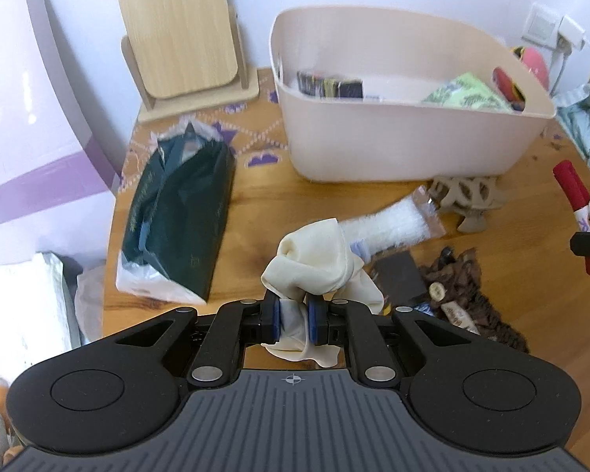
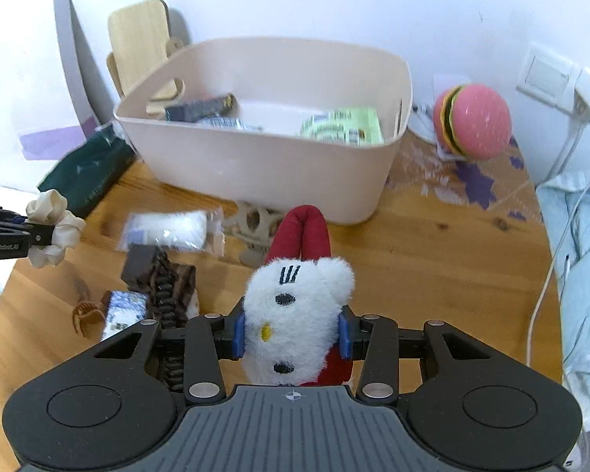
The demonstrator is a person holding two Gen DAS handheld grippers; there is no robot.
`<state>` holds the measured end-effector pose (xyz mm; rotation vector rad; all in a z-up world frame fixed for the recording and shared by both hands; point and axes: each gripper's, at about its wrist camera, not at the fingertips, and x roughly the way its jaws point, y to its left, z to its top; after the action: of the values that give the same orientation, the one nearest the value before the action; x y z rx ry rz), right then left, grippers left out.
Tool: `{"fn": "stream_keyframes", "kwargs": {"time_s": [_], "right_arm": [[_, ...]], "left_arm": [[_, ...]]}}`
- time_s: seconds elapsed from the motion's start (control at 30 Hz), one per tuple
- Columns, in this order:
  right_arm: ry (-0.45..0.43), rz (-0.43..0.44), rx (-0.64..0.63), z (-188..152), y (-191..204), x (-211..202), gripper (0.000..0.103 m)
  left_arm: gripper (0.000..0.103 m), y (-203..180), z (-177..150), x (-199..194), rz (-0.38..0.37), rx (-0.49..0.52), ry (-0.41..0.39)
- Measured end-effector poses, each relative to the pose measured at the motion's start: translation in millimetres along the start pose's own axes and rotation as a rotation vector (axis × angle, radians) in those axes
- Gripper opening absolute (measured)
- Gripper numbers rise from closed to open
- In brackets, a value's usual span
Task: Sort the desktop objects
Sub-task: 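Carry scrunchie and plush over the basket and open both grippers to drop them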
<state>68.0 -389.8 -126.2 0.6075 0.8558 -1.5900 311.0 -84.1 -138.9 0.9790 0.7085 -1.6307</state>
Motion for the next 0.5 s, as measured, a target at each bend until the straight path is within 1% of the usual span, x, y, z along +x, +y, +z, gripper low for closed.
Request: {"fn": "stream_keyframes", "kwargs": {"time_s": [0.27, 0.5], "right_arm": [[-0.068, -0.010, -0.052, 14, -3, -29, 0.039], [-0.142, -0.028, -0.071, 38, -7, -47, 0.039]], "left_arm": [[0.013, -3, 20, -18, -0.010, 0.008, -0.066], [0.013, -6, 46, -28, -0.028, 0.016, -0.119]]}}
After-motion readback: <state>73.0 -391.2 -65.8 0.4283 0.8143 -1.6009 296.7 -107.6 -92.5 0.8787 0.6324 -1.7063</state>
